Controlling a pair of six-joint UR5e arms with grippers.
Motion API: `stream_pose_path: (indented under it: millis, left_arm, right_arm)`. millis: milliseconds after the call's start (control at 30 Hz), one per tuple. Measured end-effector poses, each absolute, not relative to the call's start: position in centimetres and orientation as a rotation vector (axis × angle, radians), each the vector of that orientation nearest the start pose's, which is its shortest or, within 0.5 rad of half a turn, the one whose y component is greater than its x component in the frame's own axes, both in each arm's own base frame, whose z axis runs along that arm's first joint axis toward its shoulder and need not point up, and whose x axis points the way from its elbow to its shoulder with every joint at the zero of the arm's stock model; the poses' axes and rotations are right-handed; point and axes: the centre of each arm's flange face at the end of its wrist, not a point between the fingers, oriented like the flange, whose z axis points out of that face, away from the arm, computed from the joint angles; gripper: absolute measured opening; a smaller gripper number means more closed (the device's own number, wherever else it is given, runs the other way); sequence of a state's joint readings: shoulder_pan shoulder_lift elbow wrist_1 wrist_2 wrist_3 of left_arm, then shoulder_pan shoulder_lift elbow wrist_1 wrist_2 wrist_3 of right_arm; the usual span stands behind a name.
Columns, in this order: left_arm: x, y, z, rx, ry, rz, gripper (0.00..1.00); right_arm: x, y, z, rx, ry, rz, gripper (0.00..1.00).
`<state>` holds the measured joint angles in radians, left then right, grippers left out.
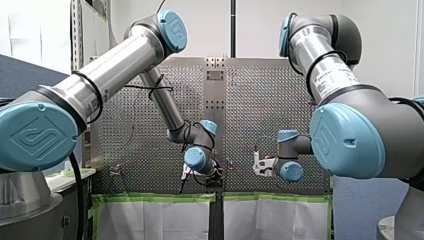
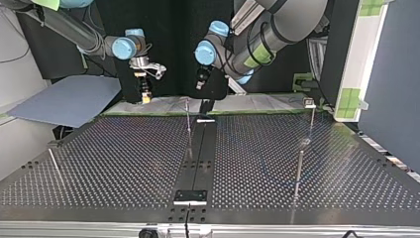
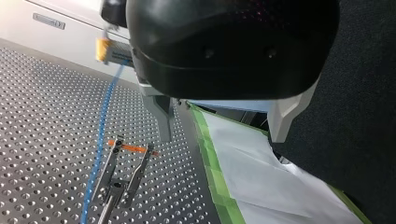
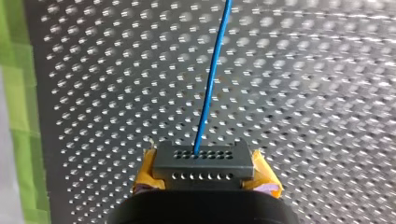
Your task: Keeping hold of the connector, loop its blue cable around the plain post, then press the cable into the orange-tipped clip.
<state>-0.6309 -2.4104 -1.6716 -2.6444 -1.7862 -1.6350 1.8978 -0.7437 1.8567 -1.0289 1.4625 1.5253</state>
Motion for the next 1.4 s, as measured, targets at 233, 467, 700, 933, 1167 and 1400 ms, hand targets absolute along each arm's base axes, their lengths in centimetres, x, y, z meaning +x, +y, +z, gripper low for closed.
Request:
stream_pose_path:
  millis: [233, 467, 700, 933, 1167, 1400]
  left_arm:
    - [40.5, -43.3, -1.0, 0.431, 1.973, -0.222, 1.00]
    - [39.6, -42.1, -1.9, 0.425, 1.975, -0.217, 1.00]
    - [39.4, -41.9, -2.1, 0.424, 1.978, -0.214, 1.00]
    - [39.4, -41.5, -2.1, 0.403, 1.981, -0.179, 1.00]
    - [38.7, -40.7, -2.7, 0.389, 1.974, -0.160, 1.00]
    - [38.2, -39.8, -3.1, 0.377, 1.976, -0.129, 1.00]
  right_arm:
    - [32.1, -48.4, 1.7, 1.549, -0.959, 1.482, 0.00]
    - [32.5, -45.6, 1.6, 1.586, -0.945, 1.472, 0.00]
    - [33.2, -43.7, 1.0, 1.620, -0.949, 1.455, 0.00]
    - [33.4, -42.3, 0.5, 1.639, -0.950, 1.455, 0.00]
    - [33.7, -41.8, -0.1, 1.666, -0.929, 1.478, 0.00]
    - [33.8, -41.2, -1.9, 1.705, -0.919, 1.491, 0.00]
